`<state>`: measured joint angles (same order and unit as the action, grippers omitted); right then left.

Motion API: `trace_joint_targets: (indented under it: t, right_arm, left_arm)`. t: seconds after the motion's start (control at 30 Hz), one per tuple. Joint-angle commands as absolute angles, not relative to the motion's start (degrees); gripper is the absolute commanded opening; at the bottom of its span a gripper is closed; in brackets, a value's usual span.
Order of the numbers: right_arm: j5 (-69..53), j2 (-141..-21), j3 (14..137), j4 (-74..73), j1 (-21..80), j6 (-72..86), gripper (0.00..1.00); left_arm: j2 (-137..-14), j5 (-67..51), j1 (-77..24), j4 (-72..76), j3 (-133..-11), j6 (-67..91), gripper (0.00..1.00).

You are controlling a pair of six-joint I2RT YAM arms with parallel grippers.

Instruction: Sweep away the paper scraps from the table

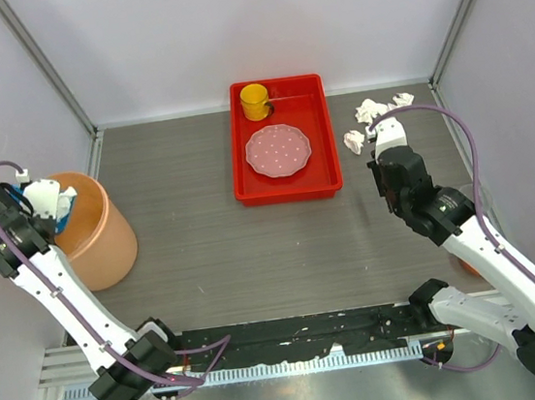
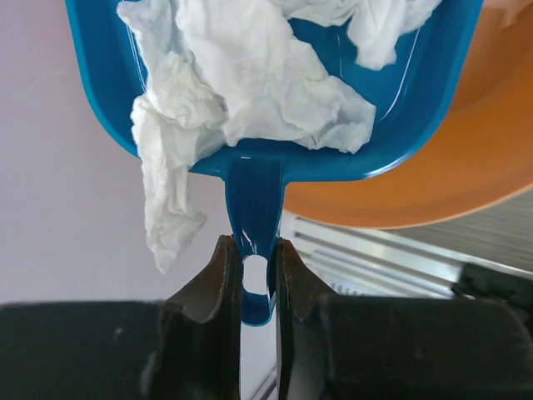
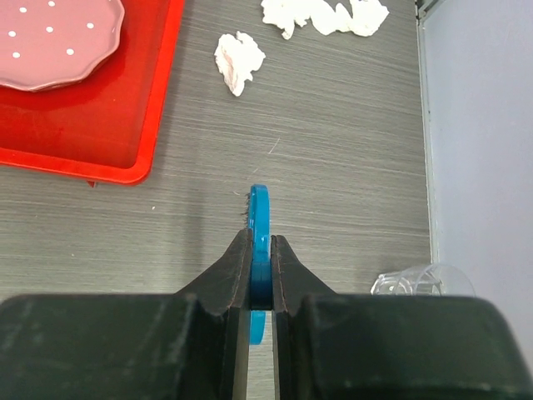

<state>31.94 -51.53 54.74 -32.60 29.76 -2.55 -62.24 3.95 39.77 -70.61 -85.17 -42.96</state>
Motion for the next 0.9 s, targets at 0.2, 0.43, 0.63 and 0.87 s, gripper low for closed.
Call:
trace_joint_targets:
  t: [0.2, 0.43, 0.63, 0.87]
  right_arm:
    - [30.2, -51.3, 55.5, -29.2, 29.4, -3.2, 0.01]
    - [29.3, -51.8, 55.9, -28.7, 29.4, -3.5, 0.01]
    - [28.6, -52.0, 56.6, -28.6, 29.4, -3.6, 0.01]
    - [28.0, -52.3, 57.0, -28.5, 29.4, -4.0, 0.01]
  left_arm:
    - [-57.2, 18.8, 40.0, -54.5, -79.9, -61.2, 0.0]
    - [-55.5, 24.8, 40.0, -46.9, -75.7, -72.1, 0.0]
    - [-55.2, 27.9, 39.8, -42.5, -74.8, -78.6, 0.0]
    - [-55.0, 28.9, 39.3, -40.6, -73.9, -81.7, 0.0]
